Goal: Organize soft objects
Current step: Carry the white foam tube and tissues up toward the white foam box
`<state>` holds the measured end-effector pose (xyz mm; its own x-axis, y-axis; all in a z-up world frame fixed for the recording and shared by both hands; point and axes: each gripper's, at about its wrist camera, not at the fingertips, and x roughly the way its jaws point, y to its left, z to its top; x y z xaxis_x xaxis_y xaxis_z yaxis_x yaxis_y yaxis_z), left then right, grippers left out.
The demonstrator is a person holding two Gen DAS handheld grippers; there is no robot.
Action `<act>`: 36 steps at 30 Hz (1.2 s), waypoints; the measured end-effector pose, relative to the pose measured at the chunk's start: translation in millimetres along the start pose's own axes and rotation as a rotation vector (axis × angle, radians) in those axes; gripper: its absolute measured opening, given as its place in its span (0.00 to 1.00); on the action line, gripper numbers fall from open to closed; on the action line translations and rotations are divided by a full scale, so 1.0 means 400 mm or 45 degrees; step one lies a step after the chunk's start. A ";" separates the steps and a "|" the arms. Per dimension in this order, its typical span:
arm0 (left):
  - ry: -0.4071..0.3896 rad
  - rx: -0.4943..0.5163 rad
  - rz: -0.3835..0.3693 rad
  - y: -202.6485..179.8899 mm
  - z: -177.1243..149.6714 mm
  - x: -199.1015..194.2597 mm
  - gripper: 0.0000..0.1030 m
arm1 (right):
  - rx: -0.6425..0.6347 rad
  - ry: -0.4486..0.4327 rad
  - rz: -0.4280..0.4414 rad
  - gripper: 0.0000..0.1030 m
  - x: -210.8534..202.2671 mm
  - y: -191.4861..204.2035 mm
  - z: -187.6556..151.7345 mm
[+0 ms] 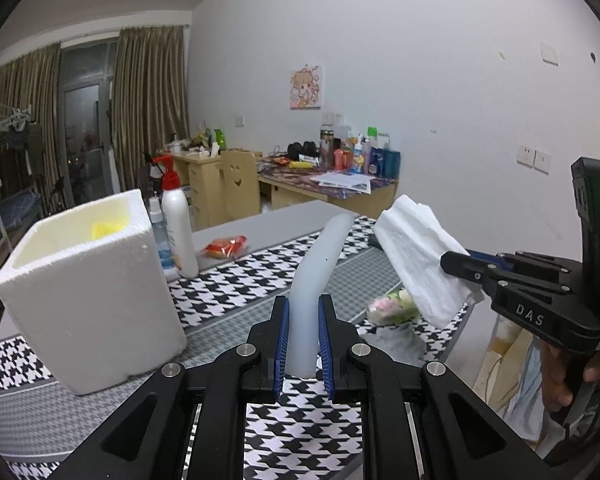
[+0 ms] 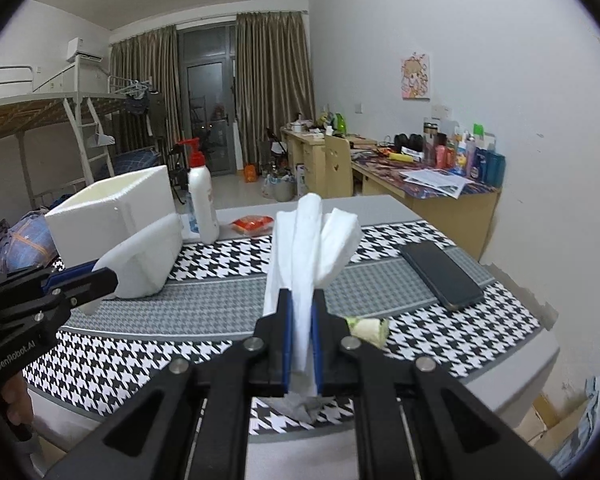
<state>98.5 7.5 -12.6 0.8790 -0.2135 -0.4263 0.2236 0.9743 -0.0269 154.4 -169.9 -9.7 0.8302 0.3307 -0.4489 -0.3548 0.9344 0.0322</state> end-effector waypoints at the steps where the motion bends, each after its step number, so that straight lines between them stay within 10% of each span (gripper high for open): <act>1: -0.006 0.005 0.008 0.003 0.003 -0.002 0.15 | -0.002 -0.003 0.005 0.11 0.002 0.004 0.004; 36: -0.065 -0.038 0.143 0.092 0.099 -0.006 0.15 | -0.098 -0.080 0.164 0.11 0.054 0.109 0.113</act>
<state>121.3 41.1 23.2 0.9182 -0.1059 -0.3817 0.1110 0.9938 -0.0087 176.1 -116.1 22.3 0.8000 0.4571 -0.3888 -0.4900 0.8716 0.0164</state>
